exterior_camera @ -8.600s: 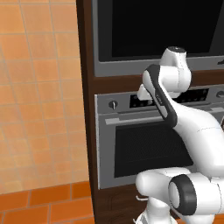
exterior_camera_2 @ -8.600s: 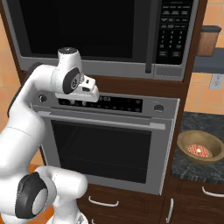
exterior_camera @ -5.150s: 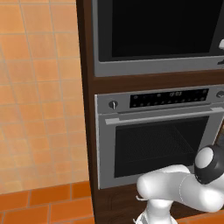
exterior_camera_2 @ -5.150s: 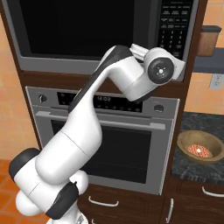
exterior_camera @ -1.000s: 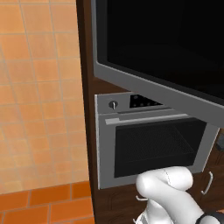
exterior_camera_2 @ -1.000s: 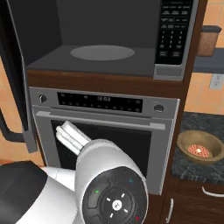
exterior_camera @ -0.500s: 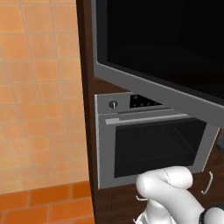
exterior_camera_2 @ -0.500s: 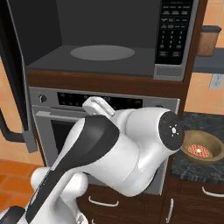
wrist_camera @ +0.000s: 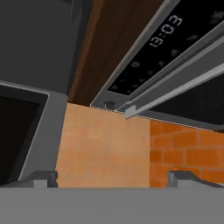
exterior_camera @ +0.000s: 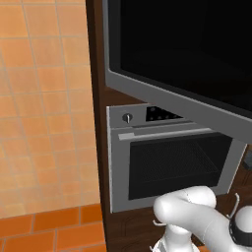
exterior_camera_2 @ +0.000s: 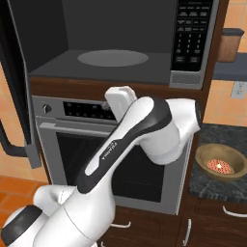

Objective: Open the microwave, place the bowl with waffle inside the microwave, then close the microwave door and turn it on.

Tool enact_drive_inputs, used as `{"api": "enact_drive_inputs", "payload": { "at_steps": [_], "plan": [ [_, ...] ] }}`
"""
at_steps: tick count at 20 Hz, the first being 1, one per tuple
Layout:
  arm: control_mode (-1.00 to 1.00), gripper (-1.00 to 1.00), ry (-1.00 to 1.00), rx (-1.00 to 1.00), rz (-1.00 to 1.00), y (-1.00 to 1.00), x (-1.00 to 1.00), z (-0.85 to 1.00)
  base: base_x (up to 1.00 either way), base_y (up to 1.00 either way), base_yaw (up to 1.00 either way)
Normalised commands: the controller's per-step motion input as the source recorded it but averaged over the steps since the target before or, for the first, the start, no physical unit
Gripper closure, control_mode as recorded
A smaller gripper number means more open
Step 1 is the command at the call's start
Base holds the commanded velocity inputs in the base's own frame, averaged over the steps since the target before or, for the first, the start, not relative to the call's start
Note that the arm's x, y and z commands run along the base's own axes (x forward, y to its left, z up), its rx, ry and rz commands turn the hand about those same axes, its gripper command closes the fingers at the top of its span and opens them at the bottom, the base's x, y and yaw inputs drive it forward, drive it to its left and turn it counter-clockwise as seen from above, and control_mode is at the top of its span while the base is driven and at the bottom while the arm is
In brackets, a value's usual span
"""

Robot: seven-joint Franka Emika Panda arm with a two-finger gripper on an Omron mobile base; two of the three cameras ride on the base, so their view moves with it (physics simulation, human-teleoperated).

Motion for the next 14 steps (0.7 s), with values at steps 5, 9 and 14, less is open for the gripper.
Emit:
{"api": "enact_drive_inputs", "payload": {
  "at_steps": [5, 9, 14],
  "plan": [
    [-1.0, -1.0, -0.03, 0.19, 0.18, 0.71, -0.05, -0.04, 0.0, 0.0, 0.0],
    [-1.0, -1.0, -0.1, 0.15, 0.18, 0.8, -0.24, 0.0, 0.0, 0.0, 0.0],
    [-1.0, -1.0, -0.18, 0.11, 0.07, 0.95, -0.4, 0.0, 0.0, 0.0, 0.0]
  ]
}}
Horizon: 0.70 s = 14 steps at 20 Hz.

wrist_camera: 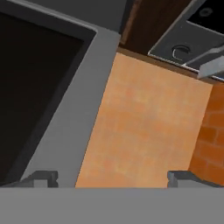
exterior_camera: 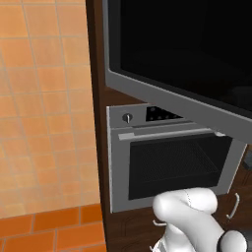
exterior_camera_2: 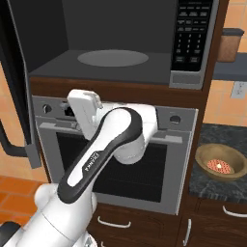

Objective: Open the microwave, place the bowl with waffle inside the microwave, then close the microwave door and turn it on.

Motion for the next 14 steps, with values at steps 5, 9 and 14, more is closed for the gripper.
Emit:
{"api": "enact_drive_inputs", "payload": {
  "at_steps": [5, 9, 14],
  "plan": [
    [-1.0, -1.0, -0.21, 0.07, 0.0, 1.0, -0.45, 0.0, 0.0, 0.0, 0.0],
    [-1.0, -1.0, -0.22, 0.06, -0.06, 0.97, -0.42, 0.0, 0.0, 0.0, 0.0],
    [-1.0, -1.0, -0.21, 0.02, -0.09, 0.85, -0.3, 0.06, 0.0, 0.0, 0.0]
  ]
}}
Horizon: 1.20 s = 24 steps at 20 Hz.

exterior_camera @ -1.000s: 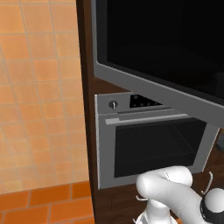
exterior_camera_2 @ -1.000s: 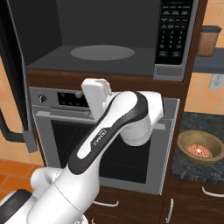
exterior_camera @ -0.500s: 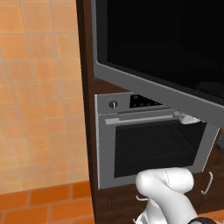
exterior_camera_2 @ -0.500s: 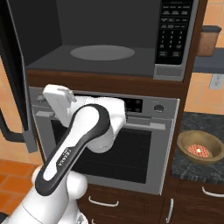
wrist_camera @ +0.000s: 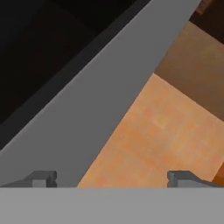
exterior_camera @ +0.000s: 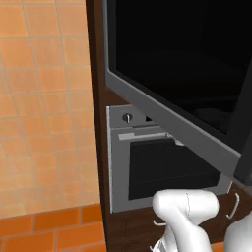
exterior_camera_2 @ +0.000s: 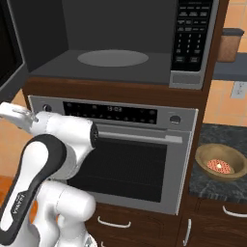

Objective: Open the microwave, place the bowl with waffle inside the microwave, then close the microwave door and turn it on.

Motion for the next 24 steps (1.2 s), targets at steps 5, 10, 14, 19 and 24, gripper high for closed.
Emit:
{"api": "enact_drive_inputs", "payload": {
  "at_steps": [5, 10, 14, 19, 24],
  "plan": [
    [-1.0, -1.0, -0.07, 0.0, -0.06, 0.35, -0.04, 0.03, 0.0, 0.0, 0.0],
    [-1.0, -1.0, 0.05, 0.03, -0.27, -0.82, -0.44, 0.0, 0.0, 0.0, 0.0],
    [-1.0, -1.0, 0.1, 0.03, -0.34, -1.0, -0.5, 0.0, 0.0, 0.0, 0.0],
    [-1.0, -1.0, 0.08, 0.0, -0.31, -1.0, -0.37, -0.13, 0.0, 0.0, 0.0],
    [-1.0, -1.0, 0.09, 0.0, -0.32, -1.0, -0.36, -0.44, 0.0, 0.0, 0.0]
  ]
}}
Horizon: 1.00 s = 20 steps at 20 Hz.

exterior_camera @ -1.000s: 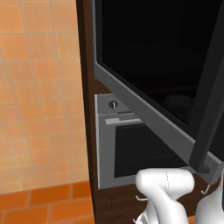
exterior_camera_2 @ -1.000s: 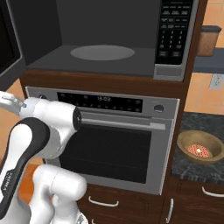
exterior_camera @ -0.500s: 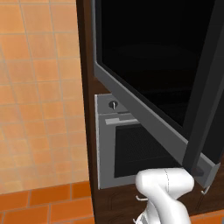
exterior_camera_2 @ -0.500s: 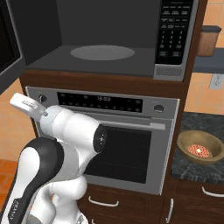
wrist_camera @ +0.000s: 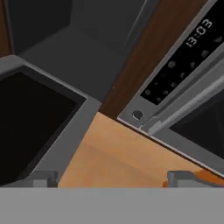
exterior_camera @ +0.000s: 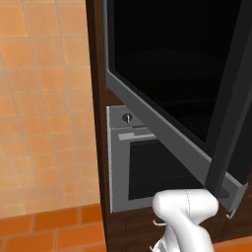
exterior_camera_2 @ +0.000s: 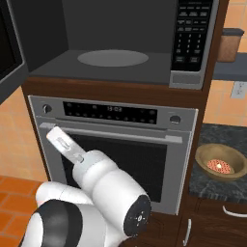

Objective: Open the microwave, place the bowl with waffle inside the microwave, then close the microwave door and turn it on.

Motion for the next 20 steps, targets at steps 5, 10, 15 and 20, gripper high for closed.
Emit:
{"api": "enact_drive_inputs", "payload": {
  "at_steps": [5, 10, 15, 20],
  "plan": [
    [-1.0, -1.0, 0.35, -0.01, -0.3, -1.0, -0.03, -0.26, 0.0, 0.0, 0.0],
    [-1.0, -1.0, 0.42, 0.0, -0.19, -1.0, 0.3, -0.07, 0.0, 0.0, 0.0],
    [-1.0, -1.0, 0.3, 0.0, -0.06, -1.0, 0.51, -0.18, 0.0, 0.0, 0.0],
    [-1.0, -1.0, 0.12, 0.03, 0.01, -1.0, 0.59, -0.44, 0.0, 0.0, 0.0]
  ]
}}
